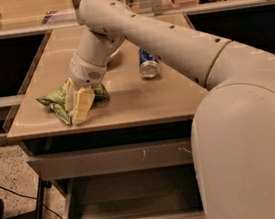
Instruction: Place green jalapeno chip bag into middle drawer
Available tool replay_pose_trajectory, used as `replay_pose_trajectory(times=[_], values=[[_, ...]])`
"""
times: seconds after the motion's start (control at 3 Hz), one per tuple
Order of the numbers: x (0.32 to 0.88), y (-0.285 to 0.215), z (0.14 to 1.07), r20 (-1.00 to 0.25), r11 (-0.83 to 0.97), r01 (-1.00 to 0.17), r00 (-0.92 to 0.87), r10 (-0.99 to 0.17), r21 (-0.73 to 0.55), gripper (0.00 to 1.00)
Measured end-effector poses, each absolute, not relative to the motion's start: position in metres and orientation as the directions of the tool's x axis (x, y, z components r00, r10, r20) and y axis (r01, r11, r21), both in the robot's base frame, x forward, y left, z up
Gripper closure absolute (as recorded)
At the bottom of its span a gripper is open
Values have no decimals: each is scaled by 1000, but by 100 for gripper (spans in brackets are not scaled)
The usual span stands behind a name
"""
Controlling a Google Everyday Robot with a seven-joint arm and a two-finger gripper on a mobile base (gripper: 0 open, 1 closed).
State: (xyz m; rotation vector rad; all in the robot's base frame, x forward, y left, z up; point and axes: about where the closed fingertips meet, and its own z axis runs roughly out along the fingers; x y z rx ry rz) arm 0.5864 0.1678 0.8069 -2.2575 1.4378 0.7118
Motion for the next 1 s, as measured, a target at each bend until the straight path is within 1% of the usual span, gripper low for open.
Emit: replay_pose_trajectory(times=[1.0], values=[[585, 168, 819, -593, -411, -911, 352, -724, -39, 100]])
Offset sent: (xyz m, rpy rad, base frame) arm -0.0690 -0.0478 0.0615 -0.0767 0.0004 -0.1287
